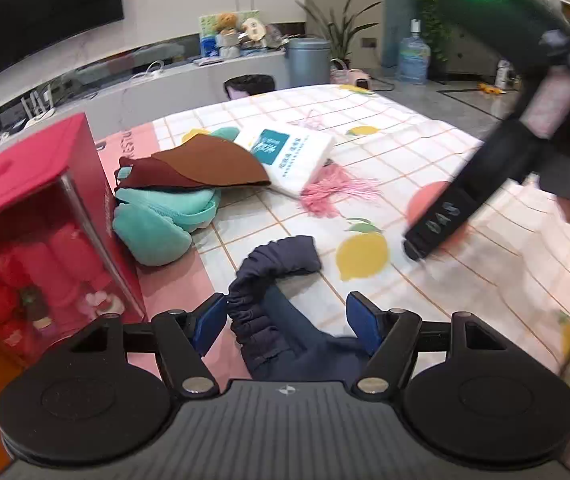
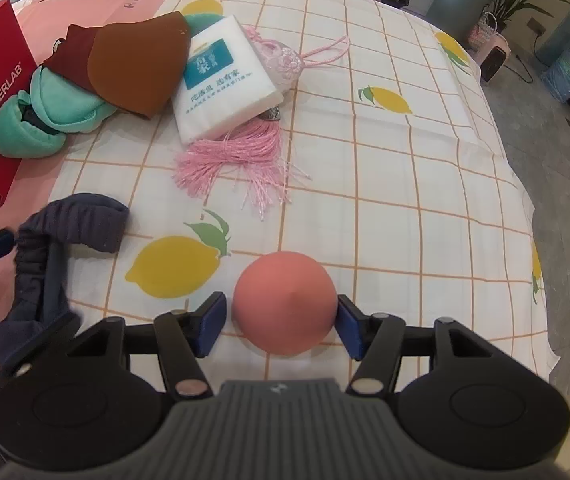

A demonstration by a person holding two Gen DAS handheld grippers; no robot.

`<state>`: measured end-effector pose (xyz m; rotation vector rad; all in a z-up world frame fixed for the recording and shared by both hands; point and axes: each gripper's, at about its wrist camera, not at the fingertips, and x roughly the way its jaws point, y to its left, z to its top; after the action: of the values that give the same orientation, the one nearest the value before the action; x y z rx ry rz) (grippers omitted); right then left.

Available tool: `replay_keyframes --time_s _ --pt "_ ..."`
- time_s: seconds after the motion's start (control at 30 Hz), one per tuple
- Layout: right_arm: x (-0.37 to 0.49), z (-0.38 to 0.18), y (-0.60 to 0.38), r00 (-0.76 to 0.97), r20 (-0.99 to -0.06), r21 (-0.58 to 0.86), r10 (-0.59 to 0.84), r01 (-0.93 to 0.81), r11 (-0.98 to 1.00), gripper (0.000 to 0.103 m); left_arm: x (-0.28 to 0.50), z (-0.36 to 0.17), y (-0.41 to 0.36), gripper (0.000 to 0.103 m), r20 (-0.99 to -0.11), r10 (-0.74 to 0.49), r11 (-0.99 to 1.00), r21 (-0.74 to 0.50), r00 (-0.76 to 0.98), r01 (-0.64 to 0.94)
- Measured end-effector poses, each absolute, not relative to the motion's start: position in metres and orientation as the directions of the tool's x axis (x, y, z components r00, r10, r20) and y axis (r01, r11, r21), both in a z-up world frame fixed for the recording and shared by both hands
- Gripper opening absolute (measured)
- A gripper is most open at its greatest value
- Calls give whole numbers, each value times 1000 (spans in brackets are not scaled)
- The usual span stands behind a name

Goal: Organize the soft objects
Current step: 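Close left tool on the navy elastic strap and lift it, then carry the navy strap in left tool while right tool carries the pink ball to the box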

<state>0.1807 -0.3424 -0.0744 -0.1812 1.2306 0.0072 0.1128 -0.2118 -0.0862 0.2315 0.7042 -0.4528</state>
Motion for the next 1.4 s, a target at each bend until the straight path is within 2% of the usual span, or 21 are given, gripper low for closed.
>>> replay_keyframes --time_s 0.13,0.23,0.33,0.4,0.63,0.73,0.77,0.8,0.97,1.17,1.3,1.4 --pt "183 -75 -343 338 -937 -128 -85 -108 986 61 130 -98 -222 80 -677 -284 898 60 679 435" --pt "183 -75 -342 339 -937 -127 -83 -110 986 62 138 -102 -222 80 -633 -255 927 56 731 372" --pt "184 -75 -342 341 -937 -124 -80 -111 986 63 148 -109 -223 79 -653 -262 927 34 711 373" --pt "184 -75 -342 341 -937 -123 -79 -111 986 63 150 -112 -221 63 -648 -272 930 13 711 368" --pt "183 -75 -342 344 -935 -129 -83 -115 985 63 143 -116 -210 47 -590 -334 922 -44 735 384" --pt "183 -75 -341 346 -935 -131 -84 -116 985 63 143 -114 -206 35 -588 -337 925 -63 735 374" --pt "183 -75 -341 346 -935 -131 -84 -115 985 63 144 -113 -205 24 -588 -334 928 -72 736 364" --pt "183 -75 -341 346 -935 -130 -83 -115 985 64 144 -112 -204 18 -589 -332 931 -81 736 355" --pt "183 -75 -341 347 -934 -132 -84 -118 984 64 146 -109 -199 12 -605 -312 943 -105 733 315" --pt "183 -74 -341 348 -934 -129 -82 -114 985 64 151 -105 -194 16 -638 -317 945 -150 701 291" --pt "183 -75 -341 348 -934 -127 -81 -111 986 64 152 -101 -200 15 -671 -226 971 -98 707 218" --pt "183 -75 -341 349 -934 -128 -82 -111 986 64 149 -102 -202 12 -669 -201 977 -80 716 200"
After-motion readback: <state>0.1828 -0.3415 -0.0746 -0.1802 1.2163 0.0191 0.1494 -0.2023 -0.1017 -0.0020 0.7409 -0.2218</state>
